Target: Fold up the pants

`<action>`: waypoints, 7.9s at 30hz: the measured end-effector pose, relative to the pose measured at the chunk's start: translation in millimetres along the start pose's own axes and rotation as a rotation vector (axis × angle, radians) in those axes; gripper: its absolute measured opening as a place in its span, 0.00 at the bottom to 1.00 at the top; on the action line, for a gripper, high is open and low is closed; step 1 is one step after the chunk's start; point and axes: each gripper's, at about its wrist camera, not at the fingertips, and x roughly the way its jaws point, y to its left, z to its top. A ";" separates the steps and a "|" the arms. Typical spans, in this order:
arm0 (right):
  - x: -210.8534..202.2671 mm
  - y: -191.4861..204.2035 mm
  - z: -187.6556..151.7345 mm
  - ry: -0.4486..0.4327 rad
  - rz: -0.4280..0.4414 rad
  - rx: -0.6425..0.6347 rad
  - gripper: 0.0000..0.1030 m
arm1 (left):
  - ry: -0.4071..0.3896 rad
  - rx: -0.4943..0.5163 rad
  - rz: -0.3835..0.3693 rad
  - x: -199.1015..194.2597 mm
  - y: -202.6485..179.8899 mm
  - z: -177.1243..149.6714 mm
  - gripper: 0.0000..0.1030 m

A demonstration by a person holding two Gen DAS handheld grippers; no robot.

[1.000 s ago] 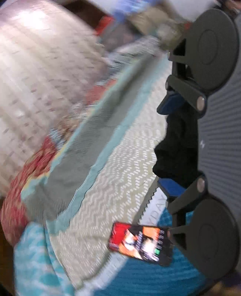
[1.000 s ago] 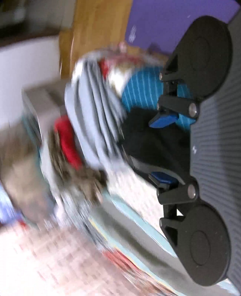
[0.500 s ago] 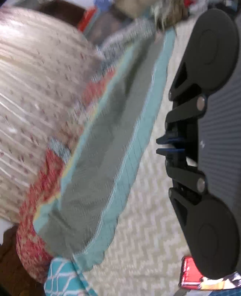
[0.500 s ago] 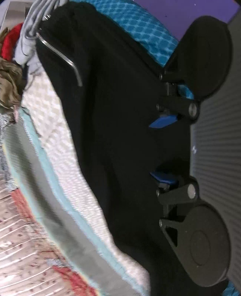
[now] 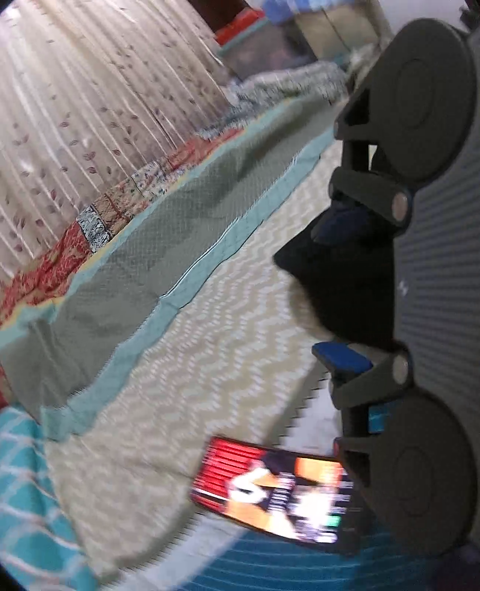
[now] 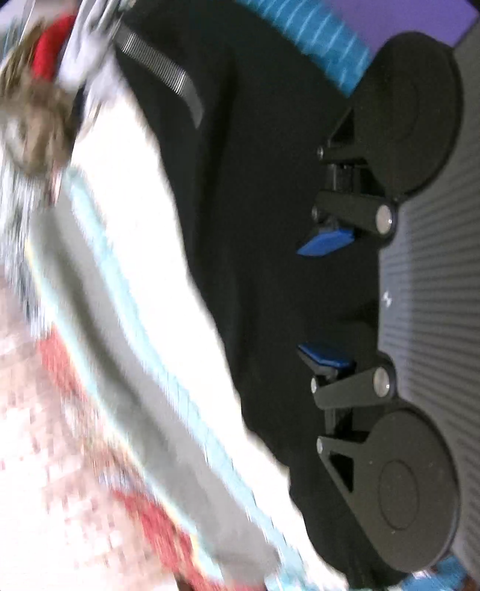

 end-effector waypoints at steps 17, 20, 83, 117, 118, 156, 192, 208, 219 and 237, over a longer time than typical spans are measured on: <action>146.0 314.6 -44.6 0.533 0.583 -0.994 0.20 | -0.020 -0.206 -0.120 -46.2 45.9 -45.5 0.59; 126.8 295.4 -42.9 0.427 0.554 -0.968 0.13 | -0.005 -0.224 -0.168 -39.4 48.7 -46.0 0.59; 169.4 154.8 -0.9 0.295 0.105 -0.666 0.38 | 0.199 0.138 0.125 72.2 -62.4 -74.4 0.40; 53.9 71.6 -87.8 0.309 0.245 -0.348 0.31 | 0.248 0.183 0.050 22.3 -64.6 -112.8 0.49; 45.7 68.9 -86.0 0.280 0.251 -0.336 0.31 | 0.230 0.196 0.033 17.1 -71.3 -112.4 0.49; -70.6 -195.0 3.6 -0.372 -0.541 0.216 0.13 | 0.277 0.321 0.150 62.4 -138.2 -143.6 0.55; -100.4 -224.2 -26.3 -0.372 -0.414 0.569 0.52 | -0.037 0.176 0.000 -6.8 -84.7 -43.1 0.64; -101.9 -195.0 -31.8 -0.345 -0.466 0.539 0.52 | 0.195 0.263 0.175 126.6 -61.0 3.2 0.11; -83.2 -181.5 -32.3 -0.315 -0.460 0.536 0.52 | -0.072 0.064 0.412 81.9 -15.1 8.6 0.08; -76.4 -134.6 -24.3 -0.305 -0.445 0.398 0.52 | 0.109 0.376 0.282 138.7 -82.6 -65.9 0.05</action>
